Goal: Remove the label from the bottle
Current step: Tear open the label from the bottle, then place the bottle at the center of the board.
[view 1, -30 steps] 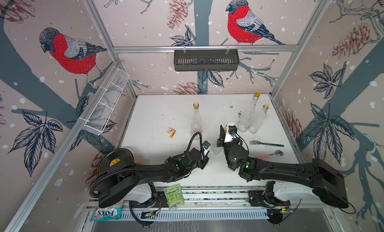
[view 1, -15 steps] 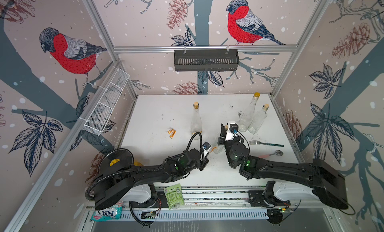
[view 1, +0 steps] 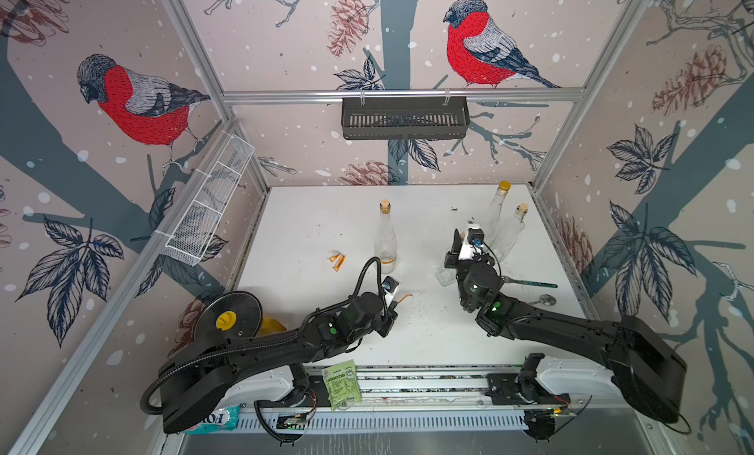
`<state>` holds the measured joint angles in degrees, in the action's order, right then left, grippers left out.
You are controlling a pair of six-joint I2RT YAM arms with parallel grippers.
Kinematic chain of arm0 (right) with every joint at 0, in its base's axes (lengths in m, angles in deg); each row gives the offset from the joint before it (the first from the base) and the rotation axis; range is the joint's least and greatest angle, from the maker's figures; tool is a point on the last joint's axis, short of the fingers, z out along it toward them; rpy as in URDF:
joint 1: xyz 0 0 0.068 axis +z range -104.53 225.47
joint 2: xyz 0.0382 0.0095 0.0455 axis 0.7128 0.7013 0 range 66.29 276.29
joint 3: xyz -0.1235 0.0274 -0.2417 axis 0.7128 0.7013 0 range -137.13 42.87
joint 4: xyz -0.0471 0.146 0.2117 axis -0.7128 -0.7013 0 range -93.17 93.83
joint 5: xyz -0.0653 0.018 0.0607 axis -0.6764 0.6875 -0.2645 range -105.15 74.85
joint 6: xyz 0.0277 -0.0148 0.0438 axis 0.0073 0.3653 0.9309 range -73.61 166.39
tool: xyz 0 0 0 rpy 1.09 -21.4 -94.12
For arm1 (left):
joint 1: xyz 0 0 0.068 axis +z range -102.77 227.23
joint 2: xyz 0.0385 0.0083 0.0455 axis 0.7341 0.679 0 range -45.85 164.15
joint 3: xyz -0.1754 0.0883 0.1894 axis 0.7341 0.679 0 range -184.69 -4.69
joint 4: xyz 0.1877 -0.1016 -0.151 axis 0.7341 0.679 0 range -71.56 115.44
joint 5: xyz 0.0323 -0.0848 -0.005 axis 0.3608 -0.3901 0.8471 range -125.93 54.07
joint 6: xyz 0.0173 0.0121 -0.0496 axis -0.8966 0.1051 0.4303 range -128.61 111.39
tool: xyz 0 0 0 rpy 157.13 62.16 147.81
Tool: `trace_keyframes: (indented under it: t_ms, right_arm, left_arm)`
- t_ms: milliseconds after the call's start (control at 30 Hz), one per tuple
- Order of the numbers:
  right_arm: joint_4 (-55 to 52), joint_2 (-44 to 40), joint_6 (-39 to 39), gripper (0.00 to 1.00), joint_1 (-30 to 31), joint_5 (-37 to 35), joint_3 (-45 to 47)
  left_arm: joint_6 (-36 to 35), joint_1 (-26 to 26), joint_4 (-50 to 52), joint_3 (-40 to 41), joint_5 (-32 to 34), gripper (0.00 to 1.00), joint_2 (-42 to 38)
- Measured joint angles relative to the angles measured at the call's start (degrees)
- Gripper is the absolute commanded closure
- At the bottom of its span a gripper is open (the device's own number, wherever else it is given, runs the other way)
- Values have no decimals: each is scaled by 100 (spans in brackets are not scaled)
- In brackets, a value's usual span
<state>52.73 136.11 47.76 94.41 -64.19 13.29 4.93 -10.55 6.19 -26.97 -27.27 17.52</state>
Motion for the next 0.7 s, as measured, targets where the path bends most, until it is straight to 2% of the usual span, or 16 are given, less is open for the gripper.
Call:
trace_keyframes:
  t_ms: [233,467,600,700]
  right_arm:
    - [-339,-378,-9,100,-782,151,131]
    - [-706,-721,70,100,-1593,481,245]
    - [-647,-793,140,99,-1891,734,328]
    - [-546,-802,136,94,-2006,826,380]
  left_arm:
    - [483,437,289,446,50,100,-920]
    - [868,756,704,568,498,100,-1784]
    - [1167,1425,964,640,463,100,-2076]
    - [1364,2024,1082,651,236,100,-2162]
